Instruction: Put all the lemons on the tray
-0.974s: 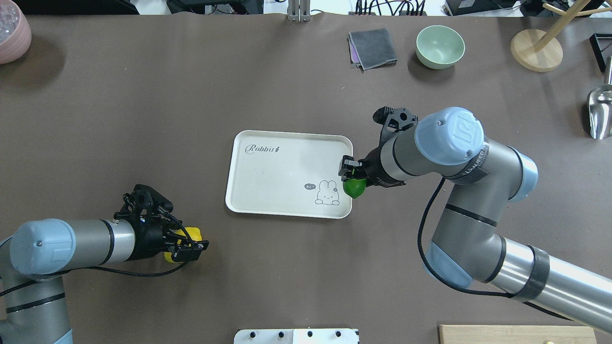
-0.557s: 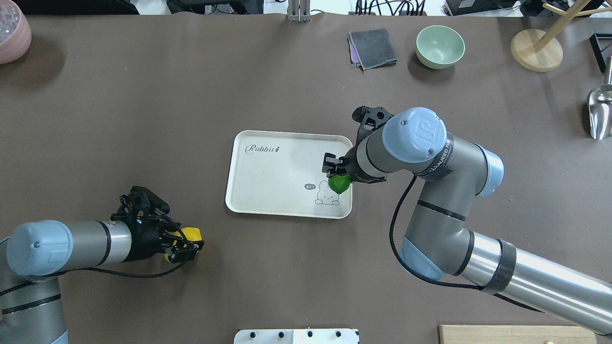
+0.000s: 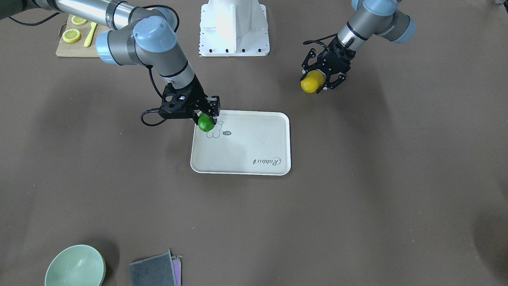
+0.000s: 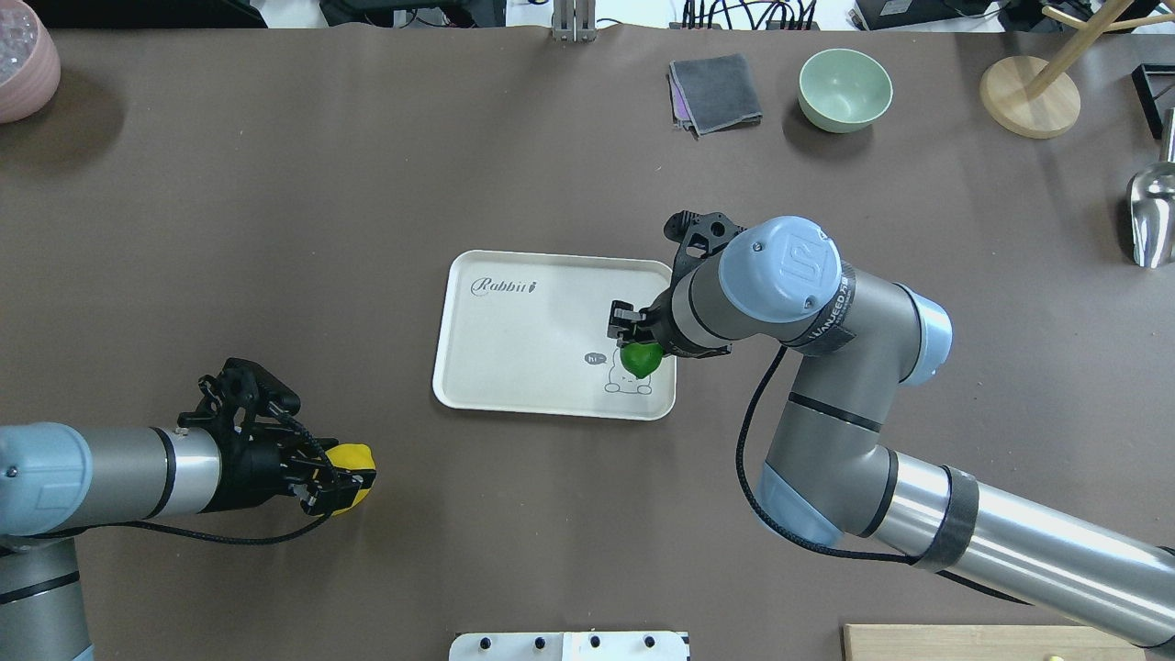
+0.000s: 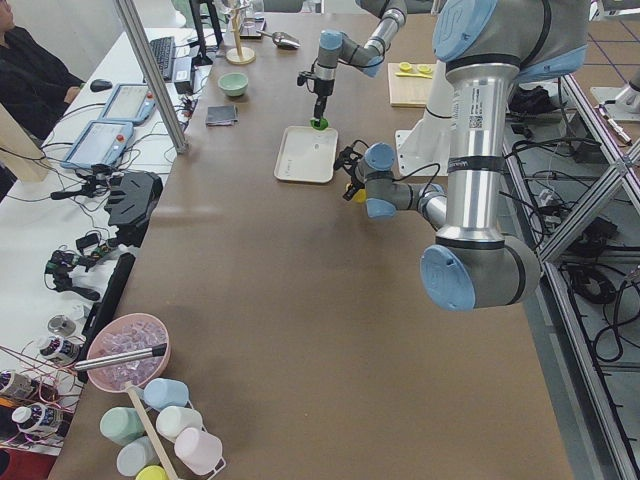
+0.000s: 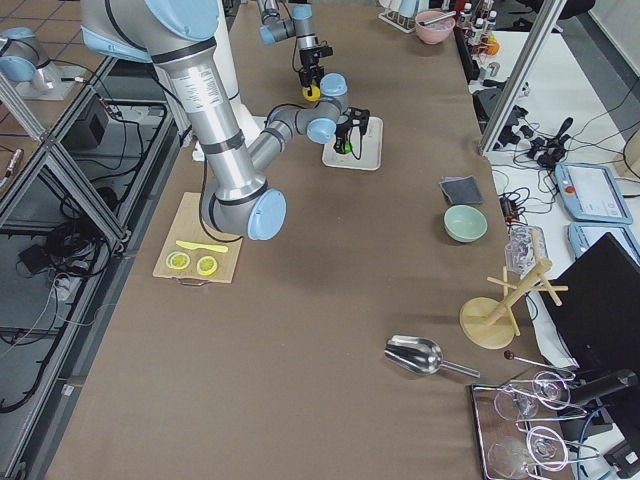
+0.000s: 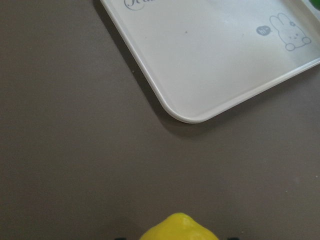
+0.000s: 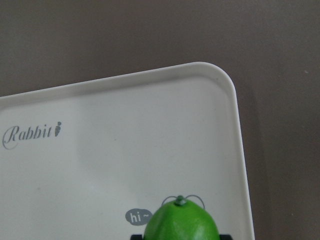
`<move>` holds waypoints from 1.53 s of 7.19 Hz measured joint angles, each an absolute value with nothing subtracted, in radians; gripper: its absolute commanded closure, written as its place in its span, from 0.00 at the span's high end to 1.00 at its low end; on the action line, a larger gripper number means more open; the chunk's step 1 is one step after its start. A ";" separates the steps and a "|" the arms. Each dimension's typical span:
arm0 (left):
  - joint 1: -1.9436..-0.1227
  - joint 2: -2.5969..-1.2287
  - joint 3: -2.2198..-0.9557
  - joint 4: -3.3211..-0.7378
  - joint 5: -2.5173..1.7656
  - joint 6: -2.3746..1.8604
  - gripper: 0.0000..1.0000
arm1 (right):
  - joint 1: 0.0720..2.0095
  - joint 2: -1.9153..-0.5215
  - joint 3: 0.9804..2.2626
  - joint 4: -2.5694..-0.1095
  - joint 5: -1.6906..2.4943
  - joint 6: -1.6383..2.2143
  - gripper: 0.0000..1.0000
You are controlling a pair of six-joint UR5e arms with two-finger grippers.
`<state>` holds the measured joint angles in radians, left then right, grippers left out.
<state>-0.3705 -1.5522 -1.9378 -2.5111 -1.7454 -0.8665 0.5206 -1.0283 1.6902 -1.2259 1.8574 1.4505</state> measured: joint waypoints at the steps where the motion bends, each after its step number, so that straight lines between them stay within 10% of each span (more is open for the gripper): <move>1: -0.394 -1.574 -1.948 -2.499 -1.785 -0.868 0.00 | 0.514 -1.020 1.677 -1.225 1.846 1.453 0.00; 4: -0.497 -1.908 -1.929 -2.162 -1.813 -0.950 0.00 | 0.499 -0.953 1.566 -1.218 1.800 1.445 0.00; 5: -0.527 -1.996 -1.908 -2.073 -1.814 -0.967 0.00 | 0.498 -0.935 1.535 -1.217 1.793 1.442 0.39; 6: -0.546 -2.055 -1.866 -2.041 -1.813 -0.977 0.00 | 0.500 -0.925 1.520 -1.216 1.790 1.439 0.99; 11: -0.563 -2.207 -1.532 -2.180 -1.727 -1.008 0.00 | 0.571 -0.912 1.557 -1.175 1.815 1.441 1.00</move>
<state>-0.5629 -2.2072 -1.5316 -2.1799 -1.7268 -1.0079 0.5711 -0.9122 1.5573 -1.1750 1.8148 1.4410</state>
